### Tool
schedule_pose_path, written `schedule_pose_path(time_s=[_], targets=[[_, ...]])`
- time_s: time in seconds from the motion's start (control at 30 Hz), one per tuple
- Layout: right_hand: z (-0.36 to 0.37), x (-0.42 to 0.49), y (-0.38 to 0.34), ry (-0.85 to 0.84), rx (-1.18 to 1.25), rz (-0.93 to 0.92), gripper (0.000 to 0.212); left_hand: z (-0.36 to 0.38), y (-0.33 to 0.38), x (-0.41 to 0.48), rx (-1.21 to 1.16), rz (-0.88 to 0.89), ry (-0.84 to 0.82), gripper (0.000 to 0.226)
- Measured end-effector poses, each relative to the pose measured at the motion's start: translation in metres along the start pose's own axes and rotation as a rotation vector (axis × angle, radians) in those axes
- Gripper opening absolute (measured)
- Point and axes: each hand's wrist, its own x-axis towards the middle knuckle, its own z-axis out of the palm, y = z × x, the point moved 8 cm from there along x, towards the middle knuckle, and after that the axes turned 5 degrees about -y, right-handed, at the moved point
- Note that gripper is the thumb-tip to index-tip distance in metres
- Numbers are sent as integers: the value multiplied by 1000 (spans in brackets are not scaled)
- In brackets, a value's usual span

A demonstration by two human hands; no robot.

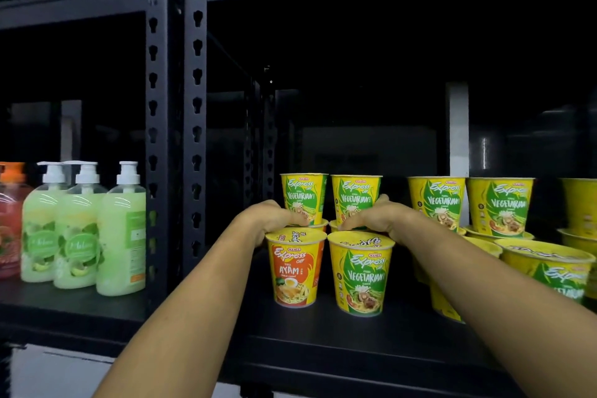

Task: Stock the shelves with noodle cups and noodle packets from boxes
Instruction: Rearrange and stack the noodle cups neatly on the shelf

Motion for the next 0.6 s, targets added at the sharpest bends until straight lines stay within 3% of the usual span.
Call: schedule_pose_path(time_s=[0.6], targets=[[-6,-6,5,72,-25,31,122,0,1,-1,6,11,-7,30]])
